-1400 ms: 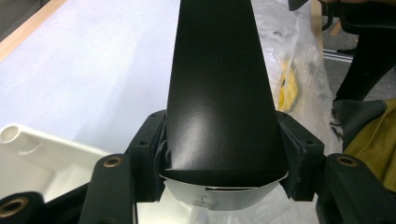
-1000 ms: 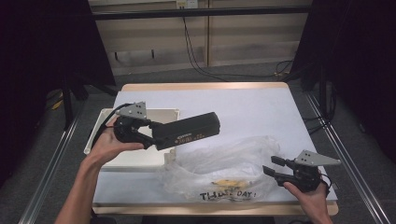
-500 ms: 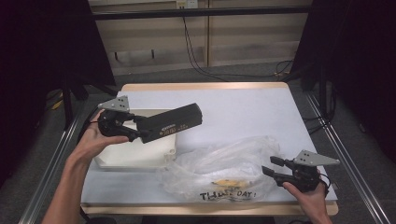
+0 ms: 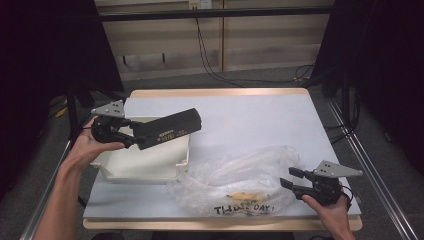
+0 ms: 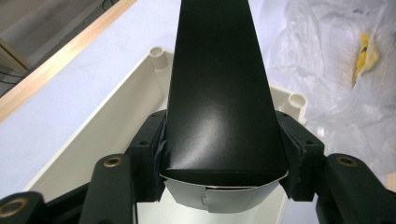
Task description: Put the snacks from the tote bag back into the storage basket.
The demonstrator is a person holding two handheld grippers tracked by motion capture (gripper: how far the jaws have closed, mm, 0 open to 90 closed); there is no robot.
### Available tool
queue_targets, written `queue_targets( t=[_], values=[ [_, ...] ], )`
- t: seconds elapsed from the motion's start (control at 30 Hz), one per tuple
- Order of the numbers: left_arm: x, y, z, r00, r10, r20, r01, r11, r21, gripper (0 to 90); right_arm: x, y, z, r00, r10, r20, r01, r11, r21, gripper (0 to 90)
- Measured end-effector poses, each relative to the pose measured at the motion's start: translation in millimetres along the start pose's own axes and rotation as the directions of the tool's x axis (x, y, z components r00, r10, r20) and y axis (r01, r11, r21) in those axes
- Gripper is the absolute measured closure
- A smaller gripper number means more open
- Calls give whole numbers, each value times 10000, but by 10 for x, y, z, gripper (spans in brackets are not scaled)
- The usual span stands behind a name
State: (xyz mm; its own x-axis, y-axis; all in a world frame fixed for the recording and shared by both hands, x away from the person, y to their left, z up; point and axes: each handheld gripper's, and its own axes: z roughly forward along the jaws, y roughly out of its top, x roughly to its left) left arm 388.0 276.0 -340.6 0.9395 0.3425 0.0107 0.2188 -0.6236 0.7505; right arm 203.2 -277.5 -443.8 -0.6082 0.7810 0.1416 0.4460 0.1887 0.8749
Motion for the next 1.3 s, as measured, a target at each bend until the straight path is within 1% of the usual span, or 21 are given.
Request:
queue_targets(
  t=[0.03, 0.07, 0.2, 0.23, 0.3, 0.33, 0.43, 0.5, 0.53, 0.57, 0.67, 0.73, 0.77, 0.87, 0.9, 1.03, 1.07, 1.1, 1.17, 1.27, 1.3],
  values=[
    [22, -6, -9, 9999, 99, -93, -98, 9999, 130, 434, 0, 0, 1, 10000, -6, 6, 6, 10000, 4, 459],
    [37, -15, -16, 9999, 44, -111, -42, 9999, 149, 434, 1, -1, 1, 10000, 4, -15, -4, 10000, -4, 459],
    [101, -50, -60, 9999, -41, -144, 39, 10000, -81, 433, 0, 0, -1, 10000, -19, -16, 19, 10000, -14, 459],
    [117, -62, -78, 9997, -34, -232, 33, 10000, -83, 433, -1, -1, -1, 10000, -14, -14, 13, 10000, -19, 459],
    [149, -85, -93, 9998, -31, -199, 30, 10000, -31, 433, 0, -1, -2, 10000, 10, -10, -10, 10000, 0, 459],
    [158, -98, -98, 9996, -136, -240, 136, 9999, 25, 434, -1, -1, 0, 10000, -1, -11, 1, 10000, -1, 458],
    [209, -147, -114, 9994, -190, -274, 193, 9998, 92, 433, 3, 2, 3, 10000, -11, -41, 11, 10000, 8, 458],
    [232, -197, -109, 9990, -371, -240, 370, 9993, -42, 433, 3, 3, 3, 10000, -25, -42, 25, 10000, 9, 458],
    [245, -217, -108, 9992, -290, -274, 292, 9996, 50, 434, 3, 2, 2, 10000, -17, -33, 17, 10000, 11, 458],
    [252, -243, -101, 9991, -324, -257, 327, 9994, 118, 434, 0, 0, 3, 10000, -10, -37, 10, 10000, 7, 457],
    [274, -298, -84, 9996, -197, -183, 201, 9995, 252, 435, 6, -1, 8, 10000, -12, -22, 12, 10000, 57, 458],
    [294, -335, -61, 9996, -236, -142, 241, 9990, 371, 435, 9, 2, 17, 10000, -44, -33, 44, 10000, 74, 458],
    [294, -348, -44, 9994, -244, -227, 252, 9991, 336, 434, 9, 4, 21, 10000, -68, -55, 68, 10000, 65, 457],
    [315, -398, 7, 9997, -252, -46, 254, 9988, 413, 435, 13, 4, 23, 10000, -56, -62, 57, 10000, 79, 458],
    [322, -407, 12, 9996, -290, -63, 293, 9984, 494, 434, 11, 4, 24, 10000, -69, -51, 69, 9999, 78, 458],
    [358, -479, 58, 9990, -443, 22, 442, 9980, 457, 434, 7, -2, 13, 10000, -45, 0, 45, 10000, 80, 457],
    [365, -498, 73, 9989, -459, 65, 455, 9977, 496, 434, 5, -3, 12, 10000, -45, -24, 45, 10000, 74, 457],
    [366, -501, 71, 9991, -426, -11, 426, 9968, 678, 434, 6, -4, 11, 10000, -28, -6, 28, 10000, 93, 457],
    [375, -529, 100, 9984, -552, 72, 547, 9966, 617, 434, 5, -4, 13, 10000, -17, -10, 17, 9999, 107, 457],
    [390, -548, 139, 9984, -552, 79, 546, 9964, 656, 435, 13, -2, 24, 9999, -134, 16, 133, 9998, 153, 457],
    [391, -551, 152, 9983, -551, 173, 538, 9961, 706, 435, 16, -1, 29, 9999, -132, 2, 132, 9998, 168, 457]
  ],
)
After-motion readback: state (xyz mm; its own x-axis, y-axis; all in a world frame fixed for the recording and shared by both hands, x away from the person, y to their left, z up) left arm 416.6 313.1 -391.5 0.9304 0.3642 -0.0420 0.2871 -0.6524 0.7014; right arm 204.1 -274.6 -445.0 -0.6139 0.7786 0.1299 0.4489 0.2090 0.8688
